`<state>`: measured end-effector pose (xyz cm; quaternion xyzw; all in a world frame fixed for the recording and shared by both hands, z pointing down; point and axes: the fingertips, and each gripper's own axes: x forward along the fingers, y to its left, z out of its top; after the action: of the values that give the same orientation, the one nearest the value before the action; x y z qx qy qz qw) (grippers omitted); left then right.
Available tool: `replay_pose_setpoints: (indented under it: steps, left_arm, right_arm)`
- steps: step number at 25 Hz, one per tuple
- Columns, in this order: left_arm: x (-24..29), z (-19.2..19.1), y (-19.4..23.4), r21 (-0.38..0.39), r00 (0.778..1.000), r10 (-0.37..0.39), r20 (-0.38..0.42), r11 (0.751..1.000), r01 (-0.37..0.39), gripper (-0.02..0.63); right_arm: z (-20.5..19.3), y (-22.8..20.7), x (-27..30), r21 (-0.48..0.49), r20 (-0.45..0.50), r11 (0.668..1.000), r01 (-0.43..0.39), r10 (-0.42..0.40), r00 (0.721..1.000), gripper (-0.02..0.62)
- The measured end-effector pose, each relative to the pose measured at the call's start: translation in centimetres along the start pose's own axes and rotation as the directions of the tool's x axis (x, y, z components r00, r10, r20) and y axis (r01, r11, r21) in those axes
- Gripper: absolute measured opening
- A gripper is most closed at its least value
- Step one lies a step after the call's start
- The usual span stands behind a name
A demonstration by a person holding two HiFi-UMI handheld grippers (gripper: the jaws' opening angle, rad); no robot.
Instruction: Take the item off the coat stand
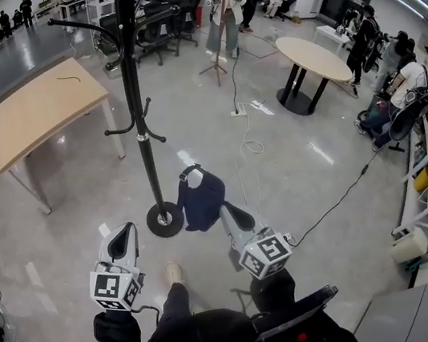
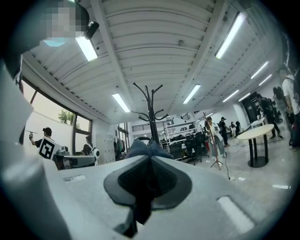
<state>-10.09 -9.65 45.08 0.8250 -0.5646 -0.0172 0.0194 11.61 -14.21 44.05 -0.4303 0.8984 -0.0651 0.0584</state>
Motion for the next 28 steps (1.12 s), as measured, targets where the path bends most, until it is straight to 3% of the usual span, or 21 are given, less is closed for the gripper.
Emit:
replay_pose_setpoints:
  steps: [12, 21, 28]
  left_arm:
    - [-4.1, 0.6, -2.9, 0.03, 0.998, 0.04, 0.039, 0.999, -0.041, 0.005]
    - [-6.6, 1.0, -2.4, 0.023, 0.996, 0.085, 0.035, 0.996, -0.086, 0.004]
    - [-7.2, 1.1, -2.0, 0.022, 0.997, 0.061, 0.049, 0.998, -0.062, 0.004]
  right_arm:
    - [0.0, 0.9, -5.9, -0.03, 0.015, 1.0, 0.001, 0.0, 1.0, 0.014]
    - [-0.1, 2.3, -6.6, -0.053, 0.012, 0.999, 0.004, -0.004, 1.0, 0.014]
    - [-0.3, 3.5, -6.4, -0.063, 0.009, 0.998, 0.013, -0.012, 1.0, 0.014]
